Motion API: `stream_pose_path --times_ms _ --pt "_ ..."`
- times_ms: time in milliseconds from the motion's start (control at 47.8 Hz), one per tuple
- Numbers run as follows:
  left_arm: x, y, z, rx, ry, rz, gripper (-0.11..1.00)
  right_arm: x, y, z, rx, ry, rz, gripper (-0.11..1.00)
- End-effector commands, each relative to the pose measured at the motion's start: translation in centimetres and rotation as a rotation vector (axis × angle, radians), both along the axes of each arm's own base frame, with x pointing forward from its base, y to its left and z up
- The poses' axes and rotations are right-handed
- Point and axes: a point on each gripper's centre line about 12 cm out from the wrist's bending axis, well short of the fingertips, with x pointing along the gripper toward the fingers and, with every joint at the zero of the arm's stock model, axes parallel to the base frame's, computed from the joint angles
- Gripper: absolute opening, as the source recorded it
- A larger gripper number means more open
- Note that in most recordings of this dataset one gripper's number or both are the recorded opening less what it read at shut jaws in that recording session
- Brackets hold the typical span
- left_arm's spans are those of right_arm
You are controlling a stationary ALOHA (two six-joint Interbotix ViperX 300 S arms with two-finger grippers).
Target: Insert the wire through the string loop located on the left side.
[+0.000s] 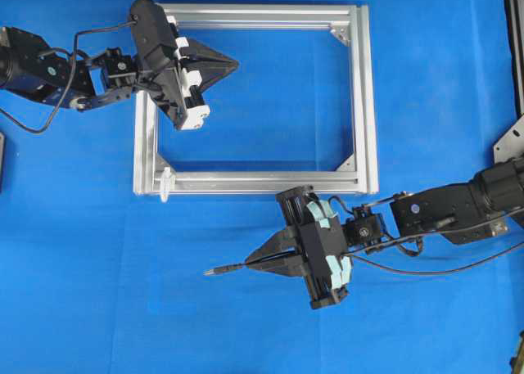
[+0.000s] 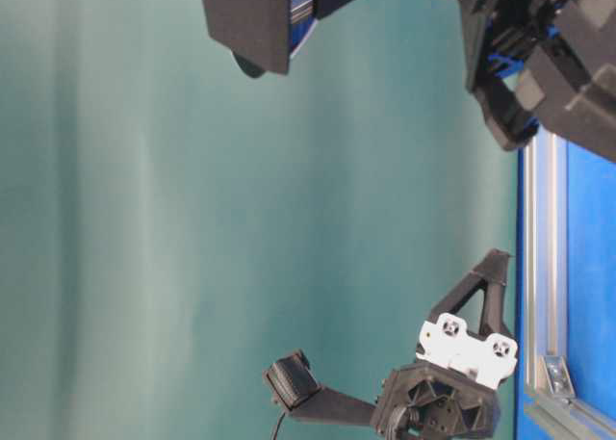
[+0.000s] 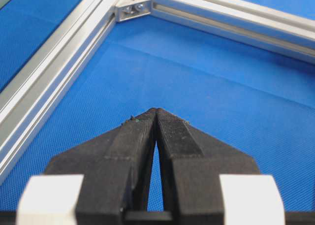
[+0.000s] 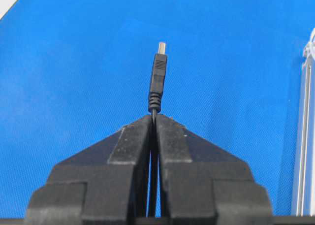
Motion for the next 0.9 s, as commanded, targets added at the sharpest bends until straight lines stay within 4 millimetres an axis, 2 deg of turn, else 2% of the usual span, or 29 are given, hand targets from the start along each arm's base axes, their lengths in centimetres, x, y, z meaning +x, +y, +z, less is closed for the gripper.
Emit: stream_pose_path --times_ms 0,628,879 --pt "0.2 0.0 1.5 0.010 -0.042 -0.002 0.00 0.2 0.1 1.7 0.012 -0.045 0.001 0.01" --pt "0.1 0.0 1.3 0.006 -0.039 0.001 0.00 0.2 -0.1 1.7 0.012 -0.045 -0.002 0.01" --pt "0.1 -0.1 1.3 0.007 -0.038 -0.002 0.00 0.6 -2.2 1.5 0.009 -0.039 -0.054 0.01"
